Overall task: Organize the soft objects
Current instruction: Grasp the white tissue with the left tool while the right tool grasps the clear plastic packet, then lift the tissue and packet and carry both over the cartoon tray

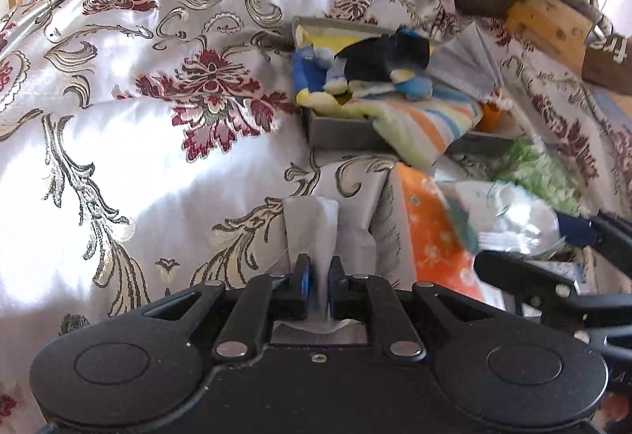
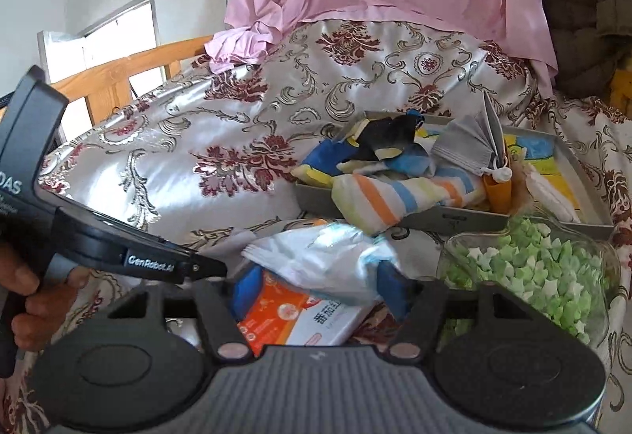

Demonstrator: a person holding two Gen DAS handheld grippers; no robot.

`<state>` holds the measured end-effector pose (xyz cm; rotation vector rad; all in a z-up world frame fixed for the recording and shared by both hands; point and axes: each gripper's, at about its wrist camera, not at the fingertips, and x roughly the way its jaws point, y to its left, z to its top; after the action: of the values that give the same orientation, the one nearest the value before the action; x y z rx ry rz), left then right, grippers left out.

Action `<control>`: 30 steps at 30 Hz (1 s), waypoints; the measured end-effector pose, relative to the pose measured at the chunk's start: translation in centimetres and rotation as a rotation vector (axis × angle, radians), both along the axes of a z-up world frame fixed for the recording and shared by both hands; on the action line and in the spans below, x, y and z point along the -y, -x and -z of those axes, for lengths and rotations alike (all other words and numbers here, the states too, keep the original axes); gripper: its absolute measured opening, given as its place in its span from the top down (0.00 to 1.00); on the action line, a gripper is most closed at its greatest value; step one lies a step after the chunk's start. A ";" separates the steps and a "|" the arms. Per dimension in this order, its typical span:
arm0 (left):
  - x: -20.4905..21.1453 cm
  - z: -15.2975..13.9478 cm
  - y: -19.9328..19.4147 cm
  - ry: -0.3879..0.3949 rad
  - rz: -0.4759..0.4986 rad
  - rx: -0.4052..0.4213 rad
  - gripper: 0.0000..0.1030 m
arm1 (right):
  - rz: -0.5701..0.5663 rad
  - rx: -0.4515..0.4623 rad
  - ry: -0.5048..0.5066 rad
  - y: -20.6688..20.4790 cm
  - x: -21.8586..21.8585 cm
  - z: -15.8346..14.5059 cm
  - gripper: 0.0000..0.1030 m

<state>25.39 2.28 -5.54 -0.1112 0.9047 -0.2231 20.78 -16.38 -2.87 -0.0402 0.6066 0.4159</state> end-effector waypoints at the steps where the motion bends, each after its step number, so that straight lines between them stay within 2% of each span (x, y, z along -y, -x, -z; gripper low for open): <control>1: 0.0 0.1 0.0 -0.007 0.004 0.002 0.93 | 0.005 -0.001 0.007 0.0 -0.1 0.1 0.63; 4: 0.3 -0.1 0.2 -0.033 0.011 0.031 0.97 | 0.010 0.006 0.017 0.1 -0.1 0.1 0.74; 8: 0.4 -0.7 0.6 -0.045 0.004 0.072 0.98 | 0.005 0.040 0.031 0.7 -0.1 -0.3 0.81; 14: 0.1 -2.0 1.2 -0.033 -0.024 0.121 0.98 | -0.004 0.043 0.043 1.1 -0.2 -0.5 0.81; 16: 0.0 -2.2 1.4 -0.035 -0.029 0.120 0.98 | -0.006 0.030 0.031 1.4 0.0 -0.7 0.74; 20: 0.2 -2.4 1.6 -0.040 -0.024 0.126 0.98 | 0.019 0.069 0.022 2.1 0.5 -1.4 0.38; 23: 0.2 -2.3 1.5 -0.027 -0.020 0.126 0.98 | 0.053 0.074 0.019 1.1 0.9 -1.3 0.31; 30: 0.1 -2.2 1.3 0.006 -0.019 0.136 0.98 | 0.076 0.048 0.056 -1.6 0.6 0.8 0.31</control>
<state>24.09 2.22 -3.35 -0.1092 0.7672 -0.2134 22.41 -16.97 -3.62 -0.0799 0.5707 0.3239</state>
